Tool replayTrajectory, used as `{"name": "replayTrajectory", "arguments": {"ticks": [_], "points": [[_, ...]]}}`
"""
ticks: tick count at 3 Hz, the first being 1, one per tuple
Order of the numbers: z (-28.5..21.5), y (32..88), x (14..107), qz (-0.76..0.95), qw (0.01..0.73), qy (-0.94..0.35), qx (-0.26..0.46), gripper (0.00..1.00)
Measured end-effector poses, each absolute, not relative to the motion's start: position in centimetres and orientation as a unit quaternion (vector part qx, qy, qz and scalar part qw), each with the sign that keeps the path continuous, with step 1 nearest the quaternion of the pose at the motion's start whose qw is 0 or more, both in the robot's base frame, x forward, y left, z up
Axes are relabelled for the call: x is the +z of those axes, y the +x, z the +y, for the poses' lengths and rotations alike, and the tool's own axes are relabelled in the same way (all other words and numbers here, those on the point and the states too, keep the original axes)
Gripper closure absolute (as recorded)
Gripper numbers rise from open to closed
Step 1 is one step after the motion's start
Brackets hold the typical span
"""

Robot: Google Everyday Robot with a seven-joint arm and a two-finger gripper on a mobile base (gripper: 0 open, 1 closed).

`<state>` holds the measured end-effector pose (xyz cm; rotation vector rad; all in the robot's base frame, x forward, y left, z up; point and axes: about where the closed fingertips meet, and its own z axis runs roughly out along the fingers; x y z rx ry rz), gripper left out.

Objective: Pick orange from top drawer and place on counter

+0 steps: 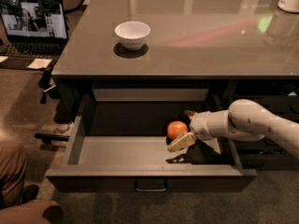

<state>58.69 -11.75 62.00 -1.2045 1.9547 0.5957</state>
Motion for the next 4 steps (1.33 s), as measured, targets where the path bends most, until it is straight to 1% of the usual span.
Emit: {"name": "replayTrajectory", "arguments": {"ticks": [1, 2, 4], "points": [[-10.94, 59.02, 61.14, 0.762, 0.369, -0.474, 0.243, 0.03], [-10.92, 59.03, 61.11, 0.762, 0.368, -0.475, 0.243, 0.21], [-10.9, 58.93, 61.28, 0.763, 0.368, -0.475, 0.239, 0.68]]}}
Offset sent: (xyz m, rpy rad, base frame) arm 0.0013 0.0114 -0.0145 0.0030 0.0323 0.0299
